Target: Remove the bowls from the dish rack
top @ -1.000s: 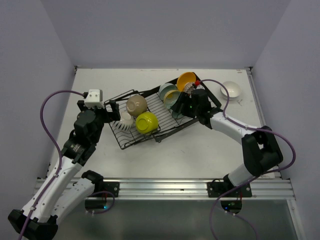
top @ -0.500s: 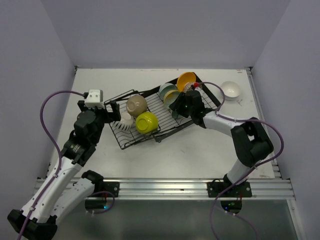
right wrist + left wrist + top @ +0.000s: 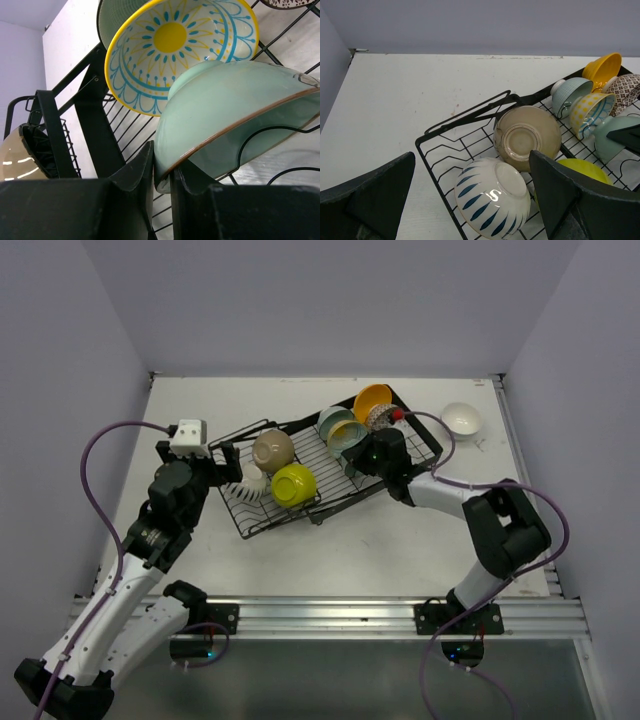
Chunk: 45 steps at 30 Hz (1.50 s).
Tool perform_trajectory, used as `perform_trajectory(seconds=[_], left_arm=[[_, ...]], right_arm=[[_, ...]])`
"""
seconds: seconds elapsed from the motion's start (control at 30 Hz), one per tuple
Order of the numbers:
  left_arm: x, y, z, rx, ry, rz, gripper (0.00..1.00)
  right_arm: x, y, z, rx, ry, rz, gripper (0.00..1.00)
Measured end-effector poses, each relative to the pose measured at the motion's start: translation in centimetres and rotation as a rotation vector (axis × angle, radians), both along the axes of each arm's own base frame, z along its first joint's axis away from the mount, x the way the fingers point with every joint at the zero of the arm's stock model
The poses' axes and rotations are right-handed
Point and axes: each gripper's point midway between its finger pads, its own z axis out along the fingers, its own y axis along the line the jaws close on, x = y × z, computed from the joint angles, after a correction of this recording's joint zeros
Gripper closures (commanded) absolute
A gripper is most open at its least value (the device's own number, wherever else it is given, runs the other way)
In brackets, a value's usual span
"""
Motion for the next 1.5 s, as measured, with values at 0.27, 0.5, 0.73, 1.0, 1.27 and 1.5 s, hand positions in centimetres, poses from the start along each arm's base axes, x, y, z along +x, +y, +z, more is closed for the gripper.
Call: perform_trajectory(seconds=[0.27,0.5,0.73,1.0,1.27,1.5], left_arm=[[-0.1,0.0,0.1,-0.001,-0.004,0.001,0.0],[-0.1,0.0,0.2,-0.002,-0.007,0.0,0.0],[-0.2,-0.1,0.2,0.0,-0.007,0.001,0.0],[-0.2,-0.1,0.2,0.001,-0.008,0.002,0.0],[-0.2,-0.1,0.3,0.001,-0.009,0.003,0.0],[-0.2,-0.1,0.2,0.002,-0.008,0.002,0.0]], right_arm=[[-2.0,-0.6,0.6,0.05,-0.096,0.035,1.0],[-3.1,-0.5,0.9,0.044,-0.174,0.102,1.0],[-3.8,0.2,0.9,-0.002,-0.21,0.199,1.0],[-3.2,1.5,4.7,-0.005,-0.326,0.29,1.0],[-2.7,1.3,9.8,-0.085,-0.422,0.322,1.0],[-2.1,-2.2,14.9,-0.243,-0.448,0.272,1.0]])
